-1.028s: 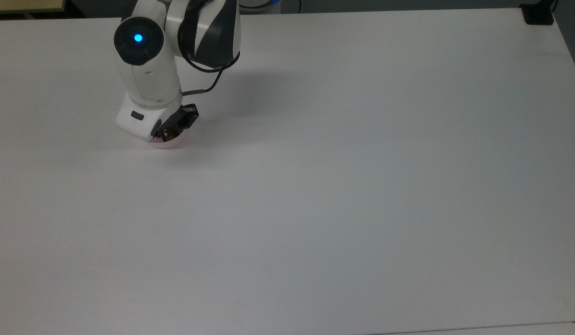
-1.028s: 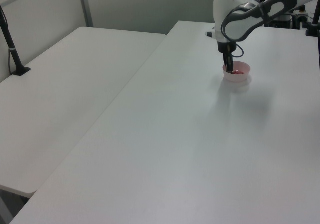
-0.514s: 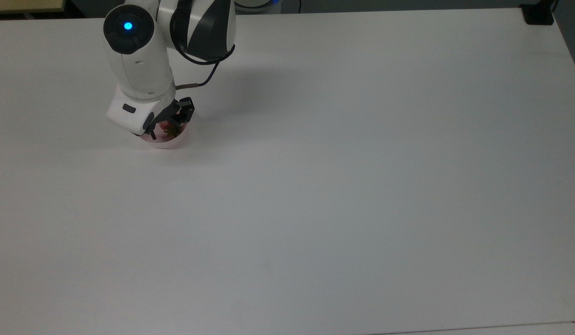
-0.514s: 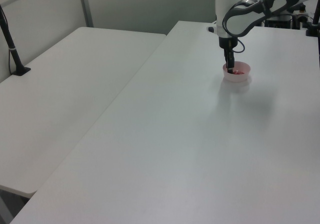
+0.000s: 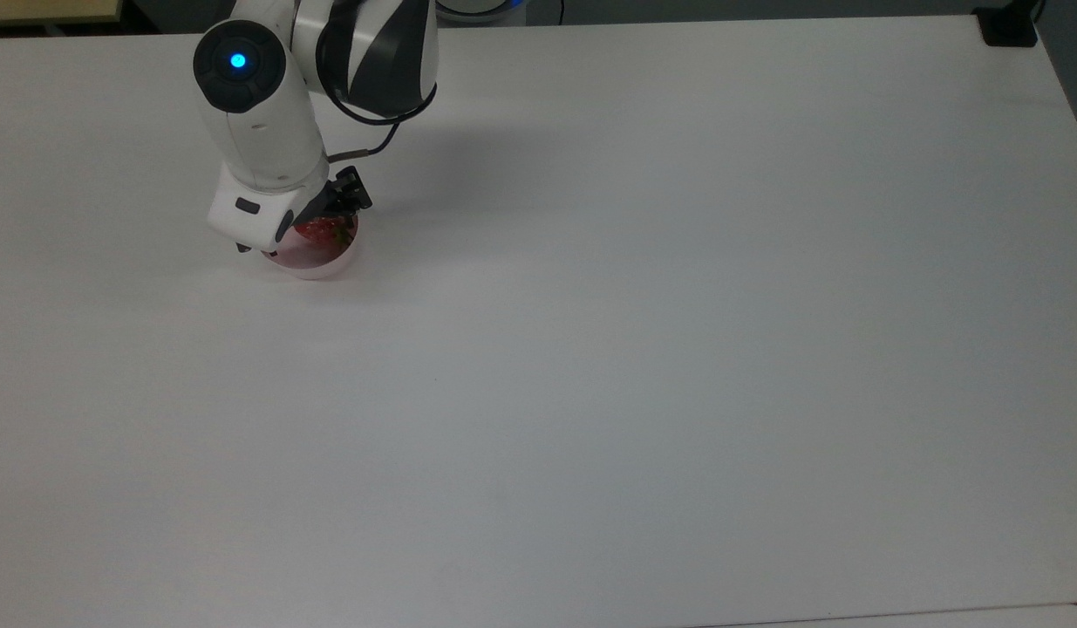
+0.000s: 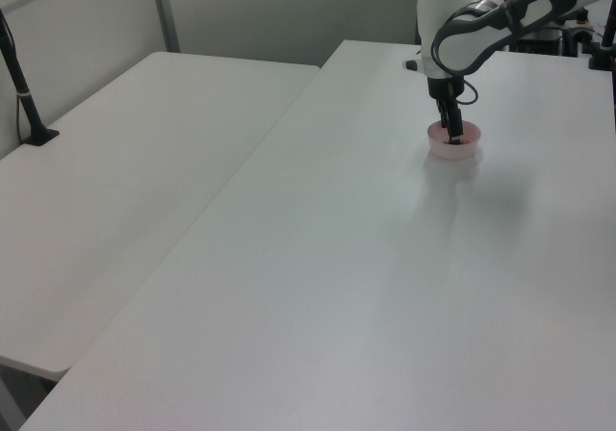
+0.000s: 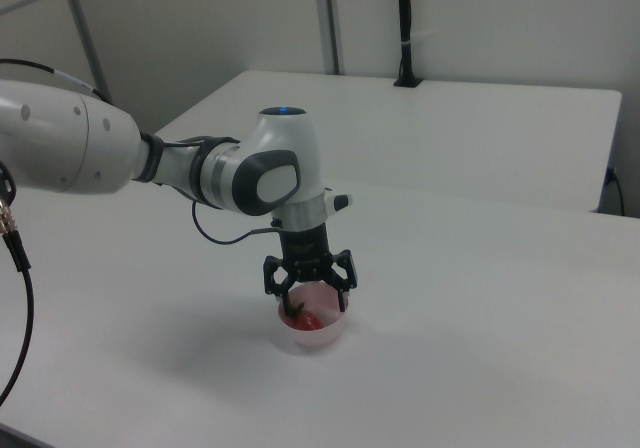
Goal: Pick up strawberry from bowl
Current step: 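Close the gripper on the red strawberry inside the pink bowl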
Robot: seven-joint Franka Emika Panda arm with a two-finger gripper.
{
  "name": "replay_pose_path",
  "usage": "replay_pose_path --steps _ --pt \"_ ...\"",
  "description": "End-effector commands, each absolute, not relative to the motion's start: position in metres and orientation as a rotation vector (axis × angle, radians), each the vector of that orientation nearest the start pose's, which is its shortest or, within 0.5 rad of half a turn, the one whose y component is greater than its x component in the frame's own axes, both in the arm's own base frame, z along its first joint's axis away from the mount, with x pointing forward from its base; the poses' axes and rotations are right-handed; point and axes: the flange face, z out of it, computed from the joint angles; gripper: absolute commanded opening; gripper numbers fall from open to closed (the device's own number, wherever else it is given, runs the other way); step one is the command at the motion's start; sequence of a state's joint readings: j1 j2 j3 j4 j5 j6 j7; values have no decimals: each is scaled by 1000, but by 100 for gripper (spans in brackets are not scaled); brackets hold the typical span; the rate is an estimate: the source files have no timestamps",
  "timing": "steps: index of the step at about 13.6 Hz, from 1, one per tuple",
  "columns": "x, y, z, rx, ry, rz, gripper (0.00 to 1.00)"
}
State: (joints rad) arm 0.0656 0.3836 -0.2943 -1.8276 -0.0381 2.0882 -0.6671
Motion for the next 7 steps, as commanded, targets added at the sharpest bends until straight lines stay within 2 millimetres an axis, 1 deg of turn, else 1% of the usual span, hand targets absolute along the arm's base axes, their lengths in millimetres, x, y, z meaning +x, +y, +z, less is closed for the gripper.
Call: replay_pose_path --steps 1,2,3,4,6,7 --pt "598 -138 317 -3072 -857 313 76" --pt "594 -137 310 -3072 -881 343 65" --pt "593 -138 309 -3071 -887 351 53" --pt "594 -138 310 -3071 -890 349 46" --pt "594 -139 311 -3072 -890 344 38" --pt "594 -139 312 -3074 -888 343 32"
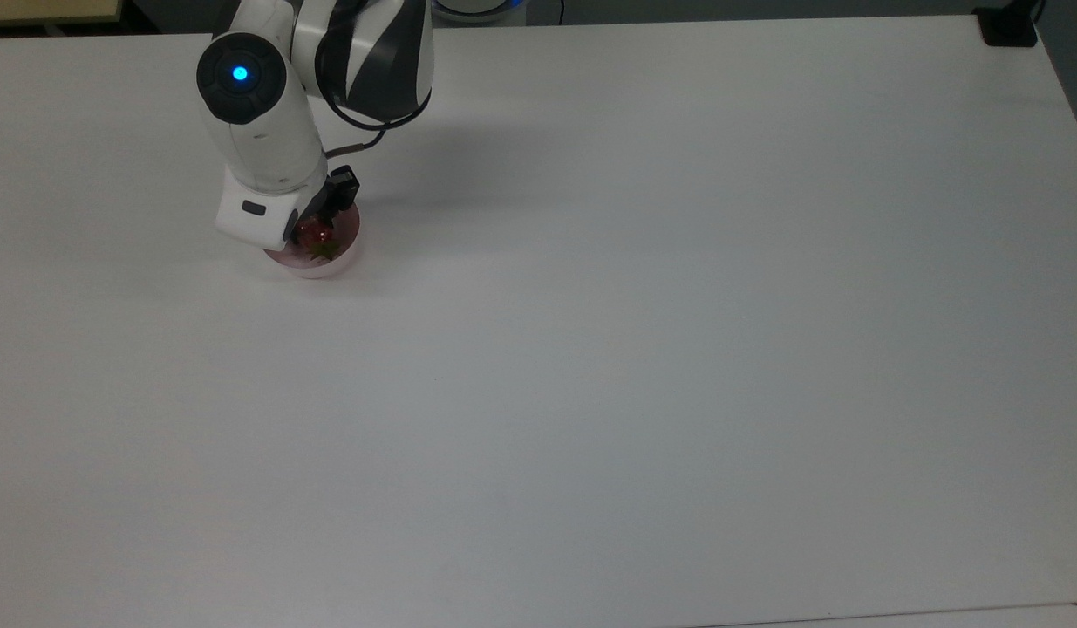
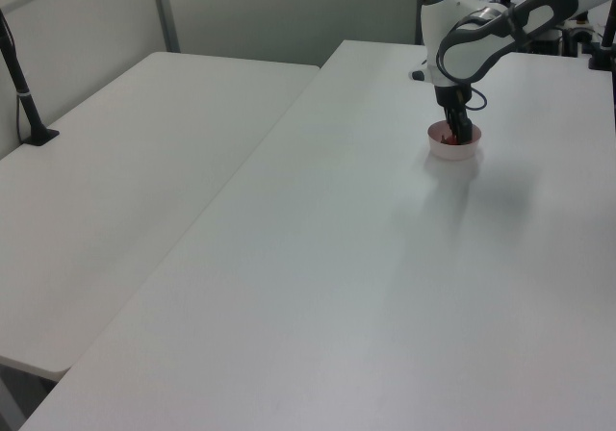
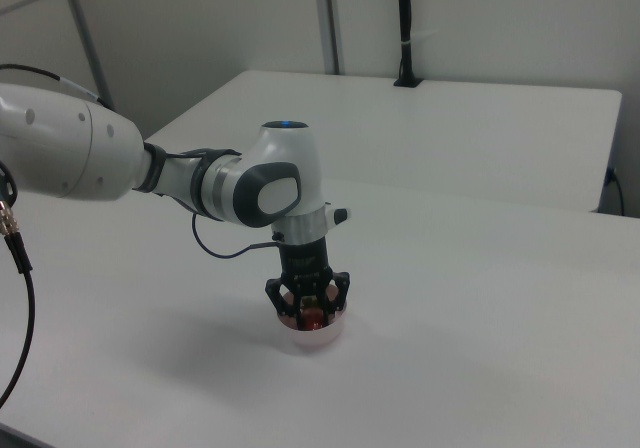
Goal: Pick up strawberry from bowl
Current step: 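Close the gripper on the red strawberry inside the pink bowl, then lift the strawberry up out of the bowl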
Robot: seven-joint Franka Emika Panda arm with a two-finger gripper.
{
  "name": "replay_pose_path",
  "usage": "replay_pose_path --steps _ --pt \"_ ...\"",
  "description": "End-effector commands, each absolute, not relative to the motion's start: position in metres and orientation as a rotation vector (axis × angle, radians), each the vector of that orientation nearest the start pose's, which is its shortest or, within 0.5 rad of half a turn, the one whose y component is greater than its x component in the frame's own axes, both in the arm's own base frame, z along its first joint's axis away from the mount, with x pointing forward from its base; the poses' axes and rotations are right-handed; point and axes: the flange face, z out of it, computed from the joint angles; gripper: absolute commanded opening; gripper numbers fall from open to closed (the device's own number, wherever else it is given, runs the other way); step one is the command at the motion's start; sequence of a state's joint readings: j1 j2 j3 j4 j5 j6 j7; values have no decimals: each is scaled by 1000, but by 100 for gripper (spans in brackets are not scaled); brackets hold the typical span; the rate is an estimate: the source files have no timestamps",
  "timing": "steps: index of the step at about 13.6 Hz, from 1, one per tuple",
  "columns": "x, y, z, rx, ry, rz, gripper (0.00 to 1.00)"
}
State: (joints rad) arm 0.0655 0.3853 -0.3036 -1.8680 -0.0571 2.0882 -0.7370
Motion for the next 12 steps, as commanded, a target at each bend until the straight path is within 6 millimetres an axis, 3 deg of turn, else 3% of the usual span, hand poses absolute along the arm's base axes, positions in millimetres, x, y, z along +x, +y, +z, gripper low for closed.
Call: replay_pose_path --steps 1,4,6,9,10,12 --pt "595 -140 315 -3076 -889 336 27" --pt "597 -145 323 -3089 -859 308 27" --pt "608 -145 351 -3111 -831 224 27" --pt "624 -146 414 -3079 -722 78 26" --pt "628 -150 424 -3079 -690 33 25" --pt "636 -177 427 -3116 -611 -29 25"
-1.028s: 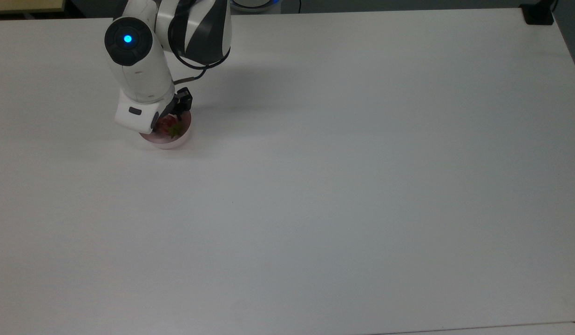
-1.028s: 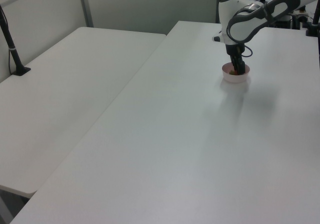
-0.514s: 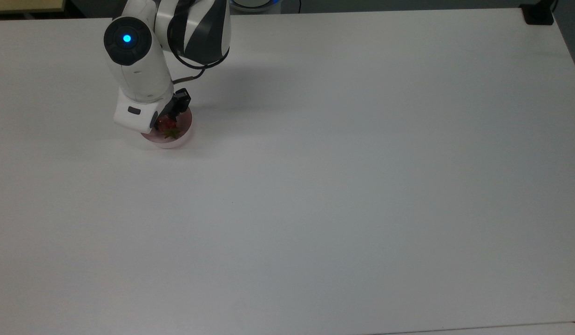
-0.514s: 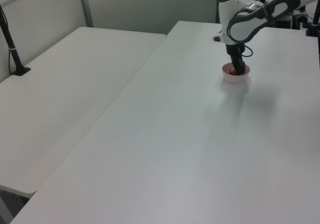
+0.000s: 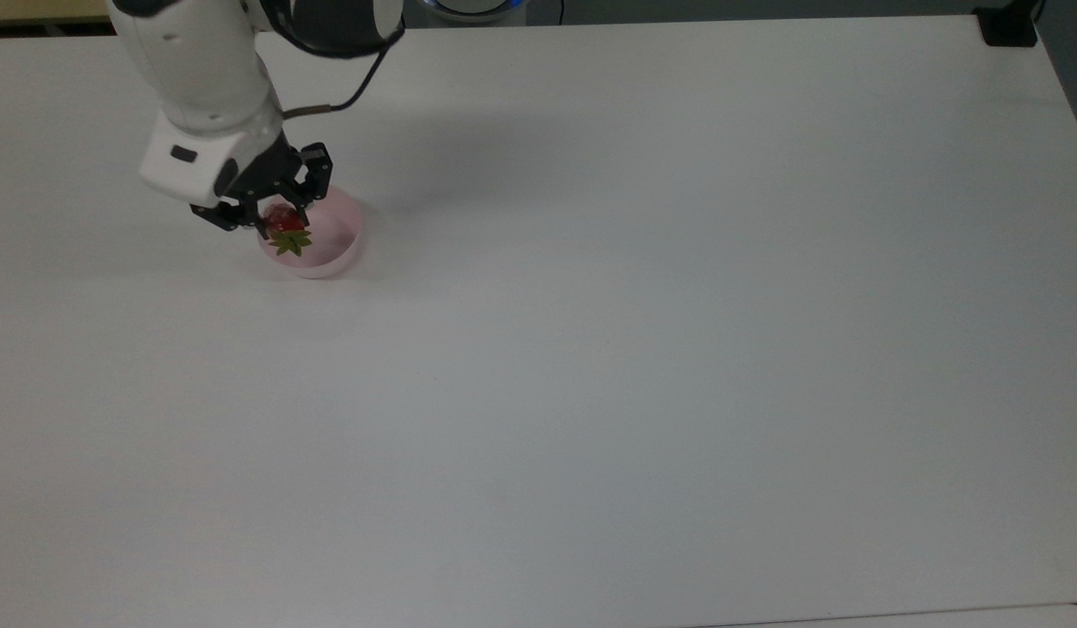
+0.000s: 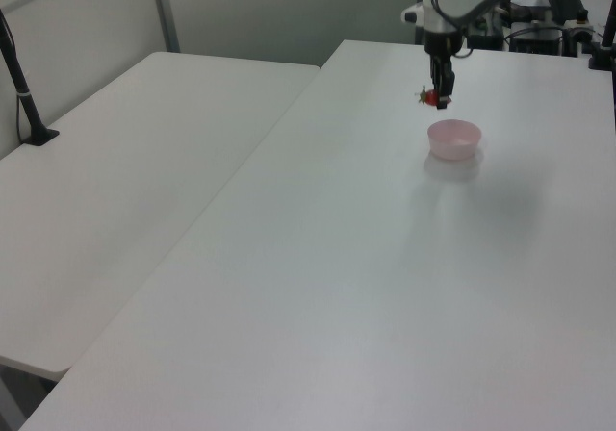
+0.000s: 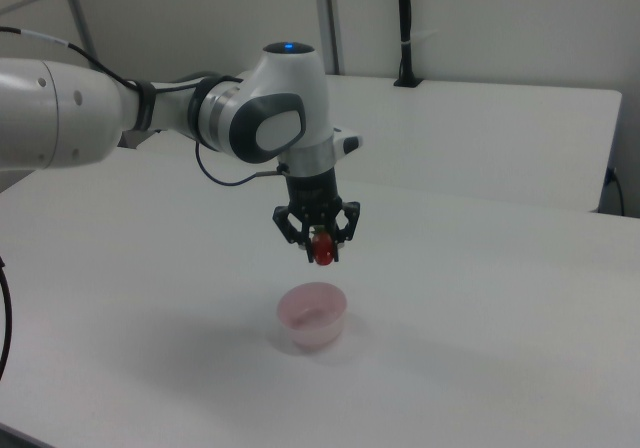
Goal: Pick up strawberry from bowl
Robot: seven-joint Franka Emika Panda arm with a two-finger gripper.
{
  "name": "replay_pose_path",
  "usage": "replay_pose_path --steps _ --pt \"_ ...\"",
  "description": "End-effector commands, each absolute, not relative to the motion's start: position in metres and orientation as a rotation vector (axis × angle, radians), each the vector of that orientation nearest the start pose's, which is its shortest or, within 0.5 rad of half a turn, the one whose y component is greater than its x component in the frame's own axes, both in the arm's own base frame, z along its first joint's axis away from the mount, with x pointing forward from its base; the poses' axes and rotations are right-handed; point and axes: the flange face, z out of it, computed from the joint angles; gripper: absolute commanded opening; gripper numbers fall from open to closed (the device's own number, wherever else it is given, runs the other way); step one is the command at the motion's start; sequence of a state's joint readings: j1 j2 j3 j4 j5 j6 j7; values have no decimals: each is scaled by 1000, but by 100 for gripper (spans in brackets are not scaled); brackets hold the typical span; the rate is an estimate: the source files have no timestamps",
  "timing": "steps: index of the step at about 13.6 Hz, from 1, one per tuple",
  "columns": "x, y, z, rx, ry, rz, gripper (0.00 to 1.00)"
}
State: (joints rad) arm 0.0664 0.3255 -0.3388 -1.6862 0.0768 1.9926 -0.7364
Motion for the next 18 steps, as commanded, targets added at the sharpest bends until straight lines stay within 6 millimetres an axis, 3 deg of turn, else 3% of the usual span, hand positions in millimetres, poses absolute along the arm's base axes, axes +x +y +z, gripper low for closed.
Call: replay_pose_path --steps 1,3,6,8,11,12,13,16,17,18 --pt "647 -202 430 -3164 -556 -91 25" --pt "657 -249 408 -3231 -440 -223 25" --pt "674 -284 360 -3340 -320 -402 24" --pt "686 -289 320 -3389 -242 -472 24" --pt "693 -294 289 -3415 -64 -640 26" --pt "692 -296 288 -3415 -54 -643 79" --pt "691 -297 293 -3412 -39 -655 100" --pt "676 -284 385 -3300 178 -786 100" --pt "671 -258 421 -3237 241 -703 100" --pt "662 -245 443 -3198 288 -595 100"
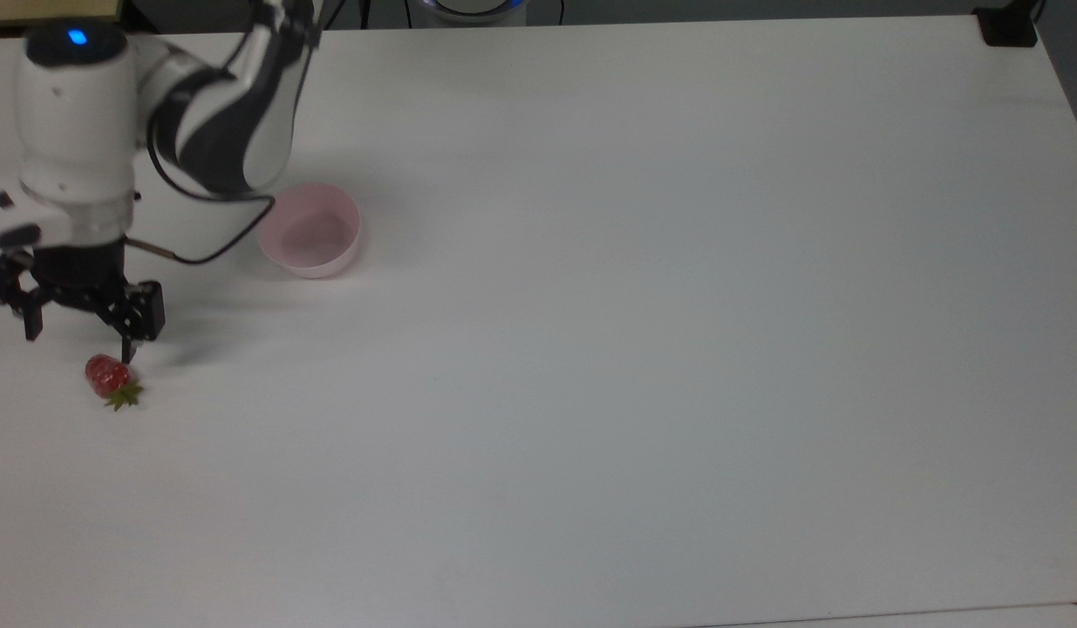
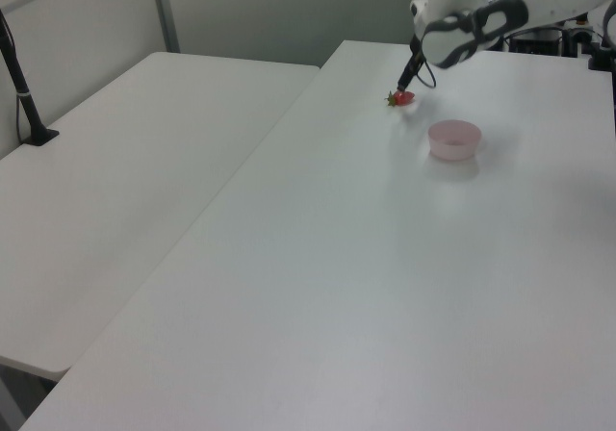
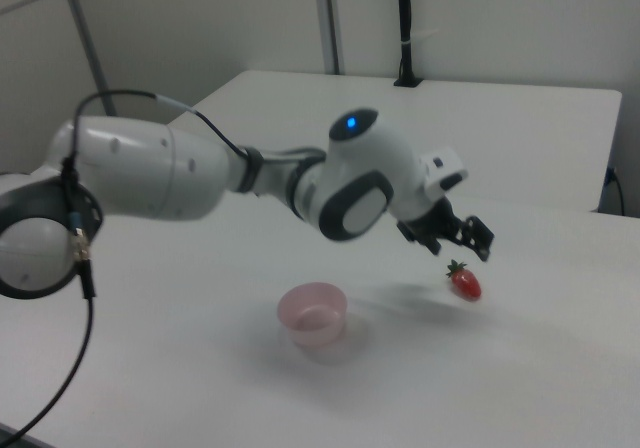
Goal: Pick up strawberry from bowl
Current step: 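Open the gripper, release the strawberry, and raise the arm away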
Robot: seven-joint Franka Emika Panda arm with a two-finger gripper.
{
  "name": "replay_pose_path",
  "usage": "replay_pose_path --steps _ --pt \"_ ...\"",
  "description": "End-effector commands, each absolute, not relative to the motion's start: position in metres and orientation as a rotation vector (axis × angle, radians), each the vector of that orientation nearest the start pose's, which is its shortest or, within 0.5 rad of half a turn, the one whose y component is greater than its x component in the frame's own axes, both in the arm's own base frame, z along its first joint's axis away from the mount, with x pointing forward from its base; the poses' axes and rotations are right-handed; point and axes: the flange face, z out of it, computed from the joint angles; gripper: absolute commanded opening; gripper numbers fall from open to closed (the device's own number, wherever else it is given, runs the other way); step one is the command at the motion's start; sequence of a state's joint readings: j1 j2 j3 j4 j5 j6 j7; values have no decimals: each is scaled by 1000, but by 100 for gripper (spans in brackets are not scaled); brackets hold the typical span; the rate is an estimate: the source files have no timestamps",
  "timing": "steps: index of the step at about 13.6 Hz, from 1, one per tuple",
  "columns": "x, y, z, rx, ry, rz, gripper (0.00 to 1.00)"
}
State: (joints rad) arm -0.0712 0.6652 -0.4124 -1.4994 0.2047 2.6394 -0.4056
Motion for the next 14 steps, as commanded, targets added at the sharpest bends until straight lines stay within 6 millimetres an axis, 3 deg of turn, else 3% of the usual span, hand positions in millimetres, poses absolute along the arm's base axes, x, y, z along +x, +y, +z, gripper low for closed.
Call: replay_pose_path --steps 1,2,4,5,7,10,12,14 --pt "654 -226 468 -3181 297 -501 100" --pt "643 -210 492 -3179 297 -412 100" --pt "628 -149 530 -3161 252 -274 100" --pt "616 -129 547 -3157 269 -223 100" --pt "588 -85 567 -3153 185 -140 100" --pt "552 -31 580 -3142 53 -125 100" --pt "539 -15 580 -3141 12 -77 100" --pt "538 -9 577 -3142 -12 -39 100"
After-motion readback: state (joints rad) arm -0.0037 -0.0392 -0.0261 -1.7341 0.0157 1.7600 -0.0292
